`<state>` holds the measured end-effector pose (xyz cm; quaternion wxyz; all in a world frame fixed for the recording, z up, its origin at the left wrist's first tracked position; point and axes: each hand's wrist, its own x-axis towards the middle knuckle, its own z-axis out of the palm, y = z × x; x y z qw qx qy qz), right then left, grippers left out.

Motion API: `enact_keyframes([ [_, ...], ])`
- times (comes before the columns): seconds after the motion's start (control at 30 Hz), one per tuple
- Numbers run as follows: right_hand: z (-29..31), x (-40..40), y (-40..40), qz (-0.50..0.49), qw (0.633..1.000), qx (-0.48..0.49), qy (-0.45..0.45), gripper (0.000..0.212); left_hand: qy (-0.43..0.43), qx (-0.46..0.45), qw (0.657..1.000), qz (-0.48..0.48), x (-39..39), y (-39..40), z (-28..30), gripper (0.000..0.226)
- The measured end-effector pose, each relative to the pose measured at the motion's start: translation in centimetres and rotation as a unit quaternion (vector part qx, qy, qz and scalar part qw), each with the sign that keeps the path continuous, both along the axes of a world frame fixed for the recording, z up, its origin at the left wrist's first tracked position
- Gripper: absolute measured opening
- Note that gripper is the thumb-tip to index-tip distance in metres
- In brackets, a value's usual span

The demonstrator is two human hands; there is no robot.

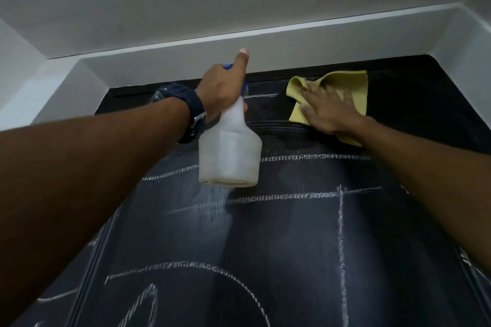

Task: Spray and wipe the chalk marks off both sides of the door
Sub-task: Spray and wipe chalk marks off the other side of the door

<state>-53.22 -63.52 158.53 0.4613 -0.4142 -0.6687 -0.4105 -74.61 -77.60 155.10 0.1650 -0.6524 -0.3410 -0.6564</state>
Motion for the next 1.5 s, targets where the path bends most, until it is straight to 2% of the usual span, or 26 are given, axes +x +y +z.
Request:
enact_keyframes([
  [0.13,2.5,-4.6,-0.6,-0.004,0.998,-0.009,0.068,0.058,-0.006,0.003,1.000,0.030,-2.1,1.0,0.8,0.070],
  [0.23,2.1,-11.1,-0.9,0.013,1.000,0.008,-0.013,0.057,-0.016,0.008,1.000,0.024,-2.8,1.2,1.2,0.070],
  [0.33,2.3,-11.5,-1.2,0.016,0.998,0.019,-0.056,0.056,-0.006,0.007,1.000,0.030,-3.2,0.9,2.0,0.067],
  [0.47,3.9,-7.8,-1.0,-0.018,0.998,0.007,0.065,0.063,0.004,0.016,1.000,0.025,-4.6,0.4,2.2,0.070],
  [0.53,3.8,-8.8,-0.9,-0.020,0.995,-0.007,0.099,0.062,-0.008,0.022,1.000,0.020,-5.7,0.4,2.2,0.073],
  [0.63,2.3,-13.0,-1.5,-0.012,0.999,-0.004,0.038,0.060,-0.029,0.025,0.999,0.008,-7.4,0.5,2.1,0.077],
  [0.7,1.4,-15.2,-1.9,-0.007,0.999,0.000,-0.042,0.059,-0.033,0.015,0.999,0.004,-8.3,0.5,1.8,0.070],
  [0.77,1.7,-15.2,-2.0,-0.014,0.997,0.001,-0.074,0.060,-0.041,0.002,0.999,-0.004,-9.1,0.6,1.3,0.063],
  [0.83,3.0,-13.8,-1.9,-0.027,0.999,-0.008,-0.020,0.065,-0.049,-0.007,0.999,0.001,-10.1,0.7,0.7,0.066],
  [0.9,4.3,-12.6,-1.7,-0.023,0.996,-0.024,0.083,0.068,-0.057,0.001,0.998,0.023,-11.4,1.1,0.1,0.071],
  [0.97,4.0,-13.8,-1.7,-0.022,0.993,-0.017,0.112,0.067,-0.062,0.013,0.997,0.032,-12.6,1.4,-0.5,0.071],
  [1.1,-0.1,-17.0,-1.6,-0.007,0.998,0.019,-0.062,0.062,-0.048,0.035,0.997,0.043,-13.6,1.3,-0.9,0.071],
  [1.17,-0.2,-16.2,-1.5,-0.015,0.994,0.024,-0.110,0.063,-0.049,0.033,0.998,0.037,-13.4,0.8,-0.7,0.069],
  [1.2,0.6,-15.6,-1.6,-0.023,0.995,0.024,-0.097,0.065,-0.047,0.031,0.998,0.031,-13.3,0.6,-0.6,0.067],
  [1.3,2.9,-15.4,-1.8,-0.023,0.999,0.005,0.047,0.067,-0.040,0.034,0.997,0.049,-13.1,0.1,-0.2,0.065],
  [1.33,2.6,-16.8,-2.1,-0.019,0.998,0.001,0.065,0.066,-0.039,0.037,0.996,0.065,-13.3,0.0,0.0,0.066],
  [1.37,1.7,-18.8,-2.3,-0.016,0.999,0.003,0.042,0.064,-0.040,0.039,0.995,0.081,-13.6,-0.2,0.3,0.068],
  [1.47,-2.4,-24.3,-2.4,0.008,0.990,0.033,-0.134,0.062,-0.053,0.063,0.991,0.103,-14.4,-0.9,0.4,0.071],
  [1.5,-2.2,-24.5,-2.4,0.012,0.985,0.047,-0.165,0.061,-0.062,0.070,0.990,0.103,-14.9,-1.1,0.4,0.071],
])
